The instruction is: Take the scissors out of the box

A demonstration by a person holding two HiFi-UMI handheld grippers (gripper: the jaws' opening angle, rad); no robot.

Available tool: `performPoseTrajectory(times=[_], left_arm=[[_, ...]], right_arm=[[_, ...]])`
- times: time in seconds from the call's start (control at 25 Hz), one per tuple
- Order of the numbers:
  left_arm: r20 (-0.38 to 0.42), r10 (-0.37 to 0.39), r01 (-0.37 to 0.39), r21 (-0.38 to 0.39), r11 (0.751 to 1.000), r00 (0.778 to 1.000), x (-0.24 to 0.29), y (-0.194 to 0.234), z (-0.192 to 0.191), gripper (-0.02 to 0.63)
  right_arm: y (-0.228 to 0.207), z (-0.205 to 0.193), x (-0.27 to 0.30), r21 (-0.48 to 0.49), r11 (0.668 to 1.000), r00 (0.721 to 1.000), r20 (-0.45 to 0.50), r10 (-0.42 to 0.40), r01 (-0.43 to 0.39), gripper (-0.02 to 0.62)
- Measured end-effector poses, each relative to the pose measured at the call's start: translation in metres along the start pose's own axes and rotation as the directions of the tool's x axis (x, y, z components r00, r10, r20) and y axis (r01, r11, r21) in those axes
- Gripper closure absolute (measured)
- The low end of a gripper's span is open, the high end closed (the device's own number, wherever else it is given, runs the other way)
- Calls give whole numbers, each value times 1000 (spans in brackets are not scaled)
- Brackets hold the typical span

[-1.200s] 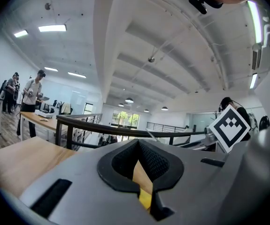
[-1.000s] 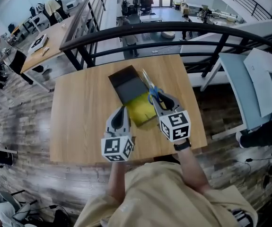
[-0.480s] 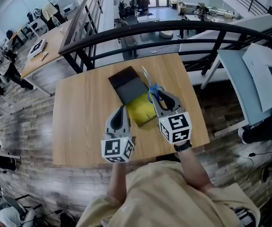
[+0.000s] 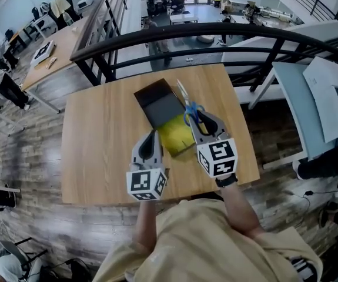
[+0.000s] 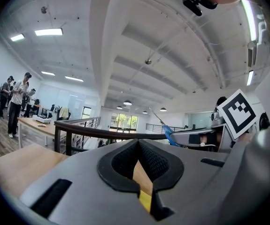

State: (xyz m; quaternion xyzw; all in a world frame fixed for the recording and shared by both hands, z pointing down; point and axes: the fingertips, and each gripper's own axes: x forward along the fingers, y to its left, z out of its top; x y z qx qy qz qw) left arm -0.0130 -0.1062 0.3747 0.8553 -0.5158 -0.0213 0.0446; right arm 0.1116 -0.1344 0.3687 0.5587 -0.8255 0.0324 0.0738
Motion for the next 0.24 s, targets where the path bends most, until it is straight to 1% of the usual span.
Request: performPoseTrajectory(times=[0.24], left_arm=[[-36,2,-3,-13,1000,999,23,15,-16,604]], right_arm=[[-8,-14,26,6,1000,999,-41,-5,6,509]])
